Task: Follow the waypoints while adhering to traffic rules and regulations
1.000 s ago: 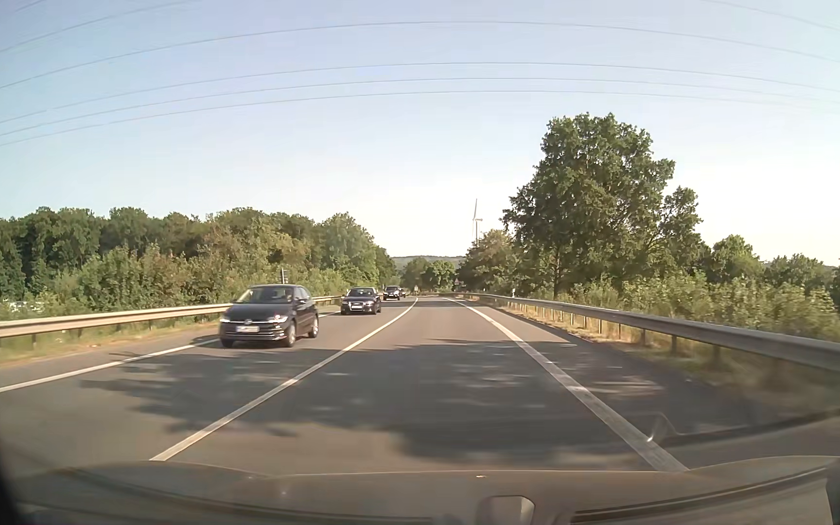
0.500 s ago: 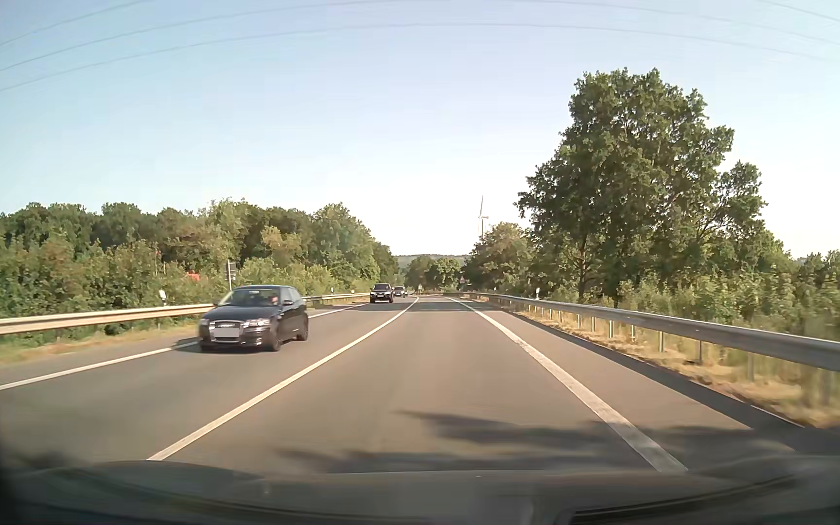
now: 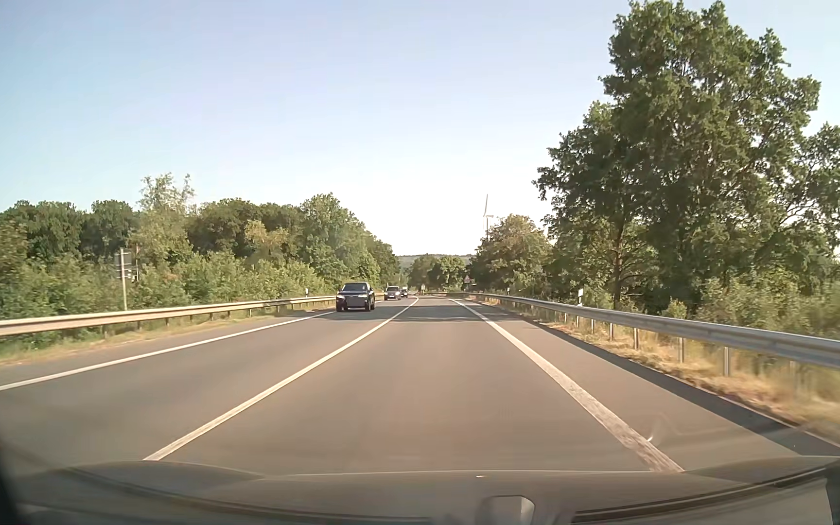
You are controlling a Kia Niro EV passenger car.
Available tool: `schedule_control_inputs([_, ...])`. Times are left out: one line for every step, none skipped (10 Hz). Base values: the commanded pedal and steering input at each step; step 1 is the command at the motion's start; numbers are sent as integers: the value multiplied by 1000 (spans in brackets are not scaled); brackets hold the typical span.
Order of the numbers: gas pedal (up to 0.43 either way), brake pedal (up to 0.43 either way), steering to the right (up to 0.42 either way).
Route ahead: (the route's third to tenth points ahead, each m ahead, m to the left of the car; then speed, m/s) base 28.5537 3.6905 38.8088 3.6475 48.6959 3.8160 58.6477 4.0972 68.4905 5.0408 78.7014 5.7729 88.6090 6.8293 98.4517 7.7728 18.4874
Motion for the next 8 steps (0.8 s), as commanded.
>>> schedule_control_inputs([118, 6, -3])
schedule_control_inputs([110, 6, -3])
schedule_control_inputs([110, 6, -3])
schedule_control_inputs([110, 6, -3])
schedule_control_inputs([110, 6, -4])
schedule_control_inputs([118, 6, -4])
schedule_control_inputs([118, 6, -4])
schedule_control_inputs([118, 6, -4])
